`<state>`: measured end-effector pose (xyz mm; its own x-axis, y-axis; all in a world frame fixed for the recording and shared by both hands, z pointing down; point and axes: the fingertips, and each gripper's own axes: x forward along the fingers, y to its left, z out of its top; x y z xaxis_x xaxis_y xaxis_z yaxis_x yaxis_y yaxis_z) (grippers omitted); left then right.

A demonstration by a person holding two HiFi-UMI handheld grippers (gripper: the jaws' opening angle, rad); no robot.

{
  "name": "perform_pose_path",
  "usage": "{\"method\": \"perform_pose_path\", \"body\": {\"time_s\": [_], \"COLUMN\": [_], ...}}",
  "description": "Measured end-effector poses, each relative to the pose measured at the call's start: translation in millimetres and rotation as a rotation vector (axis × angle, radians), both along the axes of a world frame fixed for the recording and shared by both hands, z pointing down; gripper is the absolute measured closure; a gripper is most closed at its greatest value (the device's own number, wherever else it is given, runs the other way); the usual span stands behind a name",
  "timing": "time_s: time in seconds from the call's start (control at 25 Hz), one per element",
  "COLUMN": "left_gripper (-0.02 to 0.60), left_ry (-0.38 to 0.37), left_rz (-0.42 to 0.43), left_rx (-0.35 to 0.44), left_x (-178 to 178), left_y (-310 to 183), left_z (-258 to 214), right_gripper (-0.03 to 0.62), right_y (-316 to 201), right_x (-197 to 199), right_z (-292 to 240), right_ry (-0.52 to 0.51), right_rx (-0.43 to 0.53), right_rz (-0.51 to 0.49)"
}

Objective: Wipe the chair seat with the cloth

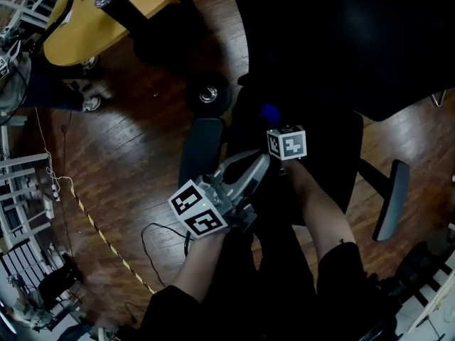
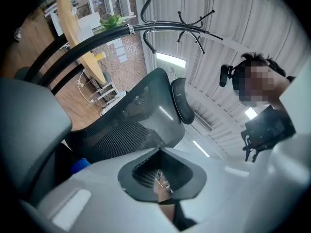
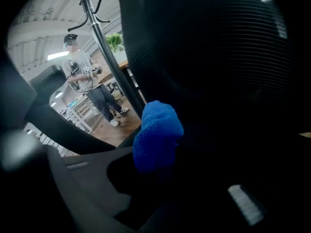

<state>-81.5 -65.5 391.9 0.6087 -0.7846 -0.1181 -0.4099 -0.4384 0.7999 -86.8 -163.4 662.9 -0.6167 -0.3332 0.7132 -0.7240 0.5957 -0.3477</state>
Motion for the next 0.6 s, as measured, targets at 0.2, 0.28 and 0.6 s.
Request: {"method": "perform_pose_path", "body": {"time_s": [0.2, 0.28, 0.6], "left_gripper": [0.584, 0.584, 0.584], "left_ry": [0.003, 0.000, -0.009], "left_rz": [-0.022, -0.025, -0.005], "left_rx": [0.000, -0.004, -0.002], "left_x": [-13.9, -16.8, -4.5], "left_y": [3.0, 3.9, 4.0], "left_z": [3.8, 9.5, 9.5], "right_gripper": [0.556, 0.556, 0.556], "right_y": [21.1, 18.3, 10.7], "right_x": [-33.9, -33.1, 33.5], "right_z": [23.7, 21.4, 35.2], "right_ry": [-0.018, -0.022, 0.062], "right_rx": [-0.021, 0.009, 0.038], "right_rz": [-0.023, -0.024, 0.035]}}
